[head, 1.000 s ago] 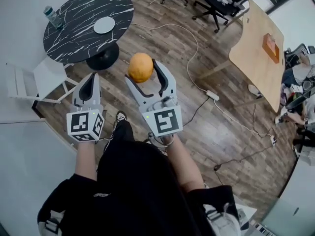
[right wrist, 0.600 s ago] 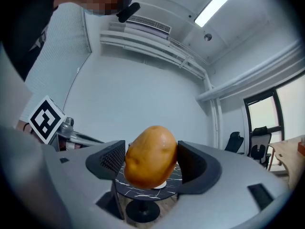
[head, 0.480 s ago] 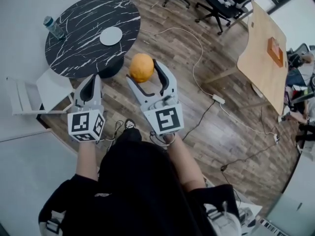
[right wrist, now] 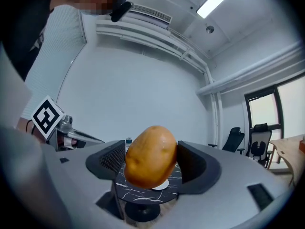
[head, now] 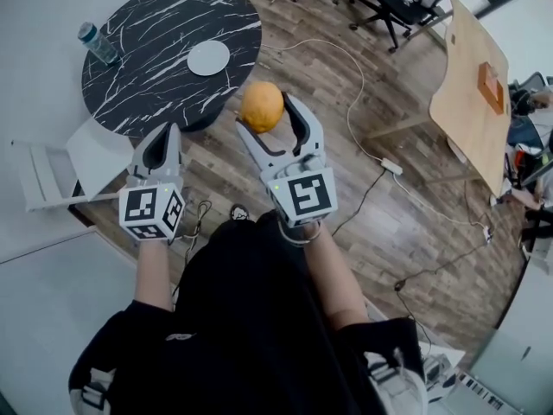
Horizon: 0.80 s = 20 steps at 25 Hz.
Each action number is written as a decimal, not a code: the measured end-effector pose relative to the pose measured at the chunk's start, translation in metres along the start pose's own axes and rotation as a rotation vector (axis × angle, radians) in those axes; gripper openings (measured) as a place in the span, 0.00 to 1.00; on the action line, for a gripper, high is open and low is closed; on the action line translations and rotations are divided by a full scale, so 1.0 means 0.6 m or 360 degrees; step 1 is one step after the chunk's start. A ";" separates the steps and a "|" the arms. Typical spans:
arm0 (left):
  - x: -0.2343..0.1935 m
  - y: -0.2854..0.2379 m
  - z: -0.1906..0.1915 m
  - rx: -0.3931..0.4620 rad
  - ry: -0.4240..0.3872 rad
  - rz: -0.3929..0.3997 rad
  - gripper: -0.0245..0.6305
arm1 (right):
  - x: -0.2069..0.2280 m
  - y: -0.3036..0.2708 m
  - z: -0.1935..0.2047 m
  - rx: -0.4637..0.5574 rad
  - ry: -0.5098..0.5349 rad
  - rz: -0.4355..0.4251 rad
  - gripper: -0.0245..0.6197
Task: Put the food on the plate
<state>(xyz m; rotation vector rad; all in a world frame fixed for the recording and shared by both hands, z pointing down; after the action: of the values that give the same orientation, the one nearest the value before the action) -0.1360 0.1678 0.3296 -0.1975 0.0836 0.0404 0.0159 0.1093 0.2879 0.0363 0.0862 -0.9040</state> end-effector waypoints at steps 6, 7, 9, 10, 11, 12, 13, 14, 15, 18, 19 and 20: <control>-0.010 -0.034 0.013 -0.0037 0.0083 0.0073 0.04 | 0.006 -0.034 0.028 -0.0054 0.0018 -0.0009 0.55; -0.009 -0.042 0.015 -0.0050 0.0078 0.0090 0.04 | 0.010 -0.042 0.031 -0.0057 0.0018 -0.0013 0.55; -0.009 -0.062 0.015 -0.0068 0.0077 0.0118 0.04 | 0.017 -0.063 0.038 -0.0065 0.0027 -0.0036 0.55; -0.011 -0.073 0.014 -0.0073 0.0083 0.0126 0.04 | 0.021 -0.076 0.042 -0.0072 0.0036 -0.0055 0.55; -0.014 -0.085 0.013 -0.0078 0.0087 0.0131 0.04 | 0.025 -0.090 0.047 -0.0078 0.0045 -0.0075 0.55; -0.016 -0.097 0.011 -0.0083 0.0087 0.0136 0.04 | 0.029 -0.105 0.051 -0.0082 0.0056 -0.0096 0.55; -0.018 -0.110 0.008 -0.0090 0.0082 0.0144 0.04 | 0.035 -0.119 0.054 -0.0085 0.0068 -0.0116 0.55; -0.019 -0.124 0.005 -0.0099 0.0077 0.0153 0.04 | 0.042 -0.135 0.057 -0.0088 0.0082 -0.0134 0.55; -0.023 -0.139 0.003 -0.0112 0.0079 0.0161 0.04 | 0.048 -0.151 0.061 -0.0093 0.0097 -0.0151 0.55; -0.043 -0.185 0.003 -0.0173 0.0131 0.0179 0.04 | 0.064 -0.202 0.076 -0.0111 0.0129 -0.0214 0.55; -0.050 -0.199 0.005 -0.0199 0.0146 0.0186 0.04 | 0.067 -0.218 0.083 -0.0117 0.0137 -0.0241 0.55; -0.057 -0.213 0.006 -0.0228 0.0154 0.0189 0.04 | 0.070 -0.235 0.092 -0.0122 0.0146 -0.0271 0.55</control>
<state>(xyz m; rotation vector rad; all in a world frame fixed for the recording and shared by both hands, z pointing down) -0.1634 0.0421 0.3611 -0.3374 0.1894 0.1557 -0.0659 -0.0145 0.3401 -0.0008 0.2119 -1.0686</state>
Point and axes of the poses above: the fingertips, and each gripper's own axes: y backward along the fingers, x to its right, z out of its underside, the point moved 1 cm from there along y, backward along the fingers, and after that the axes turned 1 degree about -z, right-handed, at the moved point
